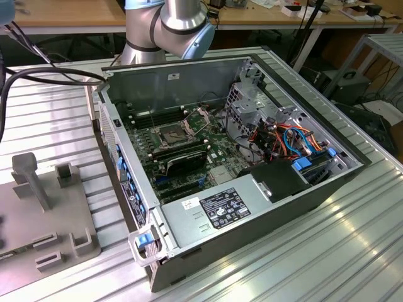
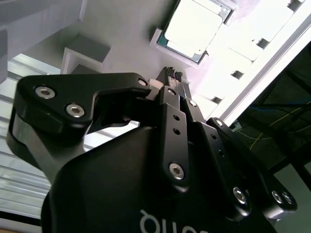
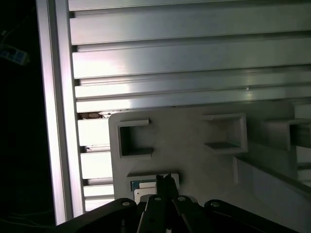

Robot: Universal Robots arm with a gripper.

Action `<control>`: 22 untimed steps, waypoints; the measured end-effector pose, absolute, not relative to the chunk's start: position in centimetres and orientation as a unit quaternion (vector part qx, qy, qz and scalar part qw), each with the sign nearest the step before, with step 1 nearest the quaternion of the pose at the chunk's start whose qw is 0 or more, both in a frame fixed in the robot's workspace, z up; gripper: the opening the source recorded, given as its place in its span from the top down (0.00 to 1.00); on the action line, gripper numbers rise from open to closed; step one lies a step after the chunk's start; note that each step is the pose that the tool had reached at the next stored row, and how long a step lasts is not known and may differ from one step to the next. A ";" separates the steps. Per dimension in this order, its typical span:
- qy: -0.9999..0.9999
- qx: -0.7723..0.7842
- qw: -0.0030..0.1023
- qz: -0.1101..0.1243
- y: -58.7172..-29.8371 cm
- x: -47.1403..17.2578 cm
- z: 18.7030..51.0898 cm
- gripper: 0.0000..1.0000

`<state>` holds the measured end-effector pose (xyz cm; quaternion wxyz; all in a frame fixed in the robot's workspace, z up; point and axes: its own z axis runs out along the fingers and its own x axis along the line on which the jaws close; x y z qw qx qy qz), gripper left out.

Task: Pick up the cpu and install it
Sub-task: 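Reach for the cpu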

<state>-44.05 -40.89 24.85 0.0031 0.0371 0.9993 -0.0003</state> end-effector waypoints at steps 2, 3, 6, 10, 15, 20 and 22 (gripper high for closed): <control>0.999 0.037 0.003 -0.001 -40.9 -44.2 24.8 0.89; 0.999 0.037 0.003 -0.001 -40.9 -44.2 24.8 0.89; 0.999 0.037 0.003 -0.002 -40.9 -44.3 24.7 0.89; 0.999 0.037 0.003 -0.003 -41.0 -44.5 24.6 0.89; 0.999 0.037 0.003 -0.004 -41.0 -44.5 24.6 0.89; 0.999 0.037 0.003 -0.004 -41.0 -44.5 24.6 0.89; 0.999 0.037 0.003 -0.004 -41.0 -44.5 24.6 0.89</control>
